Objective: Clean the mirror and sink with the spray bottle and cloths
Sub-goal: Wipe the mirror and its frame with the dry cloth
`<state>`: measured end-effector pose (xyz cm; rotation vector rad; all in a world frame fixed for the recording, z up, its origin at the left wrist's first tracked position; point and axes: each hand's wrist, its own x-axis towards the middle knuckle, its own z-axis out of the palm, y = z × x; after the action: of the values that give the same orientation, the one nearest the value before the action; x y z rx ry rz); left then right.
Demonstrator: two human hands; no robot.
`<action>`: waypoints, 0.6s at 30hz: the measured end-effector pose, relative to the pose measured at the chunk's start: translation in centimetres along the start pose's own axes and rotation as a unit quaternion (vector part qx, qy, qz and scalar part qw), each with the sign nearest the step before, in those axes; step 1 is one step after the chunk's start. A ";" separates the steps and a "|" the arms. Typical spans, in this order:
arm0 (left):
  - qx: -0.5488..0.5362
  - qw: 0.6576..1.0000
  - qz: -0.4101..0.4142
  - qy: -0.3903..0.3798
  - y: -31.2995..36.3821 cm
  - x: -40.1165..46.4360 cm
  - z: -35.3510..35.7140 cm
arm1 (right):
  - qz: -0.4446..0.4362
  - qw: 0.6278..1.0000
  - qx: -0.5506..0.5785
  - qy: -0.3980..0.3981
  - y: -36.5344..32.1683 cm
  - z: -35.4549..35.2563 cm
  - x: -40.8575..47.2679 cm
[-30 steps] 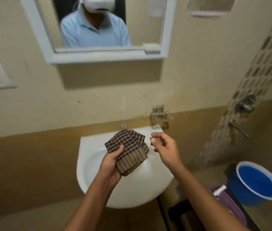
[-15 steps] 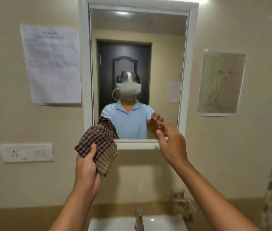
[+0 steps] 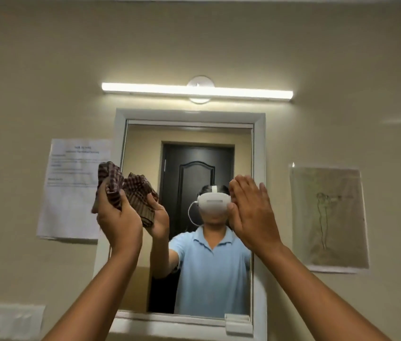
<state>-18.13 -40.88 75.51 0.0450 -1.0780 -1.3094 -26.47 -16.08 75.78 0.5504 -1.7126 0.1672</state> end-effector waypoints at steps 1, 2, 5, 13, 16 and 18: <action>0.013 1.000 0.022 0.002 0.3 0.3 0.8 | -0.001 1.000 -0.008 0.013 0.8 -0.1 0.8; 0.027 0.999 0.045 0.003 0.5 0.7 1.6 | 0.005 1.000 -0.010 0.025 1.7 -0.3 1.5; 0.060 0.991 0.121 -0.005 0.8 2.3 3.7 | 0.026 0.998 -0.011 0.048 3.8 -0.4 3.4; 0.276 0.919 0.261 -0.107 1.1 6.7 8.6 | 0.024 0.998 0.027 0.056 4.6 1.2 4.2; 0.316 0.899 0.273 -0.134 0.9 7.5 9.4 | 0.034 0.996 0.048 0.073 4.4 1.5 4.3; 0.341 0.886 0.283 -0.141 0.4 8.3 9.8 | 0.036 0.995 0.054 0.080 4.3 1.6 4.4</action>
<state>-25.32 -42.13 86.12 0.0600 -1.6153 -0.3737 -30.33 -14.12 80.42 0.5420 -1.5747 0.3483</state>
